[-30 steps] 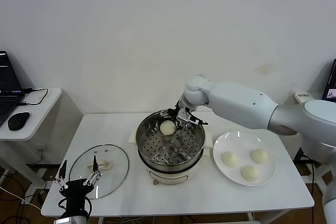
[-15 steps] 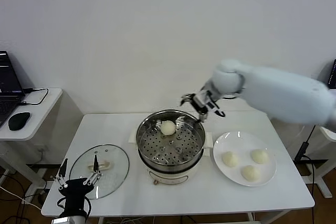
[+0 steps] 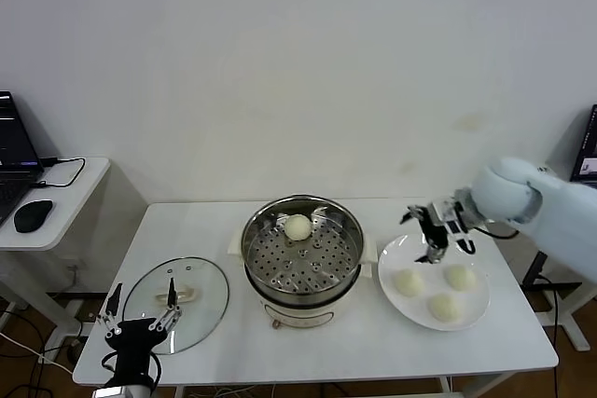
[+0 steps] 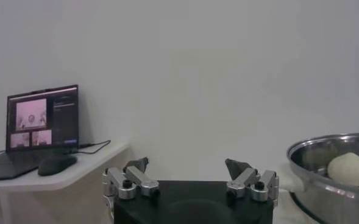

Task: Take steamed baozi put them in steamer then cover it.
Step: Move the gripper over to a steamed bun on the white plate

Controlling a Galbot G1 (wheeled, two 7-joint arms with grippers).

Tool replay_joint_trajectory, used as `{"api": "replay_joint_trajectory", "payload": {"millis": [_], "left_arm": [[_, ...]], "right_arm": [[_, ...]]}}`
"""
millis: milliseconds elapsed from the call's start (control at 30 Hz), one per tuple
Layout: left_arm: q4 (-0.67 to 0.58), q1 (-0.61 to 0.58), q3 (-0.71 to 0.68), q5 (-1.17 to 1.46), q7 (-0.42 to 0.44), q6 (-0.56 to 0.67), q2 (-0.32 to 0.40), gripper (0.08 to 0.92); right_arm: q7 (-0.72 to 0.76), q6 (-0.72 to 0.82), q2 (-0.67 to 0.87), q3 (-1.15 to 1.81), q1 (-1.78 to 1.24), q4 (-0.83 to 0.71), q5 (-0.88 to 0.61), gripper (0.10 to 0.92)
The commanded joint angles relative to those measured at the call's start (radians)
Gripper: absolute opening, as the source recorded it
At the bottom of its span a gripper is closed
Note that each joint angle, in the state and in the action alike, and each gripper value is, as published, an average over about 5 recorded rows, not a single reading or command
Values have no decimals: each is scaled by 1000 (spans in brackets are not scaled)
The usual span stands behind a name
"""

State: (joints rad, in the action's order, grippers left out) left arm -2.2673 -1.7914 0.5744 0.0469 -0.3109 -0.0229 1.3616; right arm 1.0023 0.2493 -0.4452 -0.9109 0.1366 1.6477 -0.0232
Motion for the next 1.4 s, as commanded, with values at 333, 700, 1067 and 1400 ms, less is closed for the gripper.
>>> {"api": "replay_joint_trajectory", "payload": {"millis": [333,700,1067,1400], "left_arm": [[14,-6,18,2,0,-1,5,823],[23,-1,21,2,1,-1,5,823],[35,10,22,2,1,1,7,823],[45,15,20,2,0,2,11,823]], "right_arm": [[-7,-4,-109,118,-208,-219,94,823],[-32,-14,-219,110,-224,-307,110,823],[-44,-18,-280,108,-231,-360,129,823],[-36,-11,-287,106,-237,-366,146,818]]}}
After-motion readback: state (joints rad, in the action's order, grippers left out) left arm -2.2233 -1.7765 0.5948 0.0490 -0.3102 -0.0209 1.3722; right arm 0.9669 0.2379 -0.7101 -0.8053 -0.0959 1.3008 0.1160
